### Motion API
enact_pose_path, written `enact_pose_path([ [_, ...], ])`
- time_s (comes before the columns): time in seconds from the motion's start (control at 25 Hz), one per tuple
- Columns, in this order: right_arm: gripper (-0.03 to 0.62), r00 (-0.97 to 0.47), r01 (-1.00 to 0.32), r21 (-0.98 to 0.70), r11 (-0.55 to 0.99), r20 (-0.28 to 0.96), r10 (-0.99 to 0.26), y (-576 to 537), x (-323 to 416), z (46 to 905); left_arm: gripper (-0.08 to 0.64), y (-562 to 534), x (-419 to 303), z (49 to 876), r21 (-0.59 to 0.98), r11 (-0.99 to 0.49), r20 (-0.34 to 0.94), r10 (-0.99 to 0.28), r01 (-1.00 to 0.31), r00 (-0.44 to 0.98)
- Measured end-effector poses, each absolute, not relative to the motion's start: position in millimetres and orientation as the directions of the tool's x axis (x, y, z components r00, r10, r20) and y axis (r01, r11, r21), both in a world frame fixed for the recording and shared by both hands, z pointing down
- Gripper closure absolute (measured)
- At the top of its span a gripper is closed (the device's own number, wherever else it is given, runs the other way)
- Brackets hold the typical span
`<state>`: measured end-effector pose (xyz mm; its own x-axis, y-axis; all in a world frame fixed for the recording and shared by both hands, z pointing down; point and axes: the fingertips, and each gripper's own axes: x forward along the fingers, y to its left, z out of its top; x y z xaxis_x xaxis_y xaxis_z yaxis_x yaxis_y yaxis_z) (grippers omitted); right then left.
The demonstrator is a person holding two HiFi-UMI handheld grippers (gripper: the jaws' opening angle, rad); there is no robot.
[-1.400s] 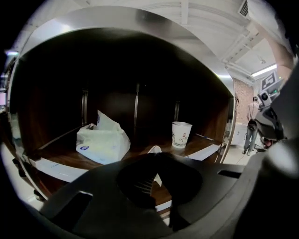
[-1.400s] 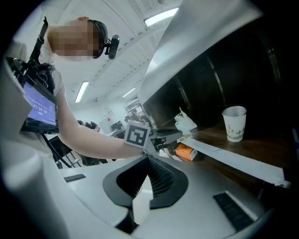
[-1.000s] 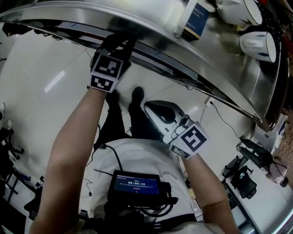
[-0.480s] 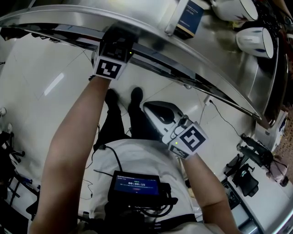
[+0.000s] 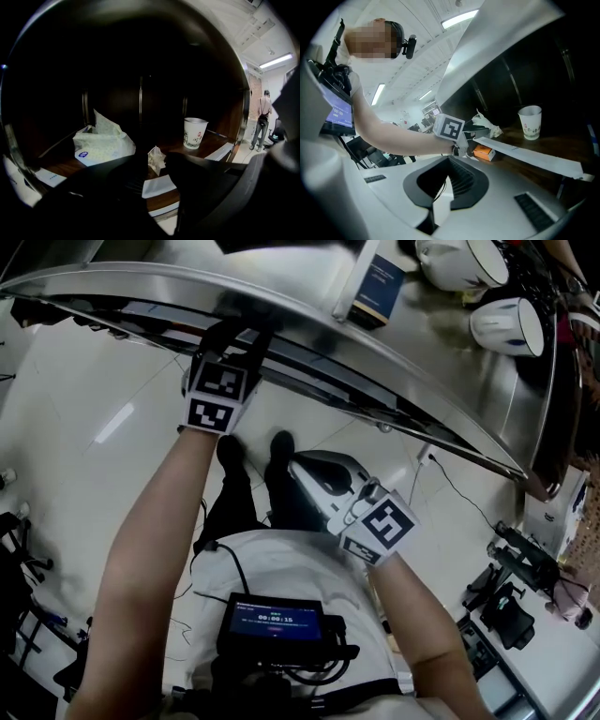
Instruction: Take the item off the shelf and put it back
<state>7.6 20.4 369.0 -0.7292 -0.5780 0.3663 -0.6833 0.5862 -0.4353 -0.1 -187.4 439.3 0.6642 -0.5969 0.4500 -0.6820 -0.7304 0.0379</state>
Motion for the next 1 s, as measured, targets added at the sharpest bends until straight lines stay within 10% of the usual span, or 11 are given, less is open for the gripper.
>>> enact_pose_path([
  [1.0, 0.588, -0.766, -0.633, -0.342, 0.694, 0.149, -0.625, 12, 6, 264, 0.557, -11, -59, 284, 0.198, -0.828, 0.246, -0.475, -0.524, 0.845],
])
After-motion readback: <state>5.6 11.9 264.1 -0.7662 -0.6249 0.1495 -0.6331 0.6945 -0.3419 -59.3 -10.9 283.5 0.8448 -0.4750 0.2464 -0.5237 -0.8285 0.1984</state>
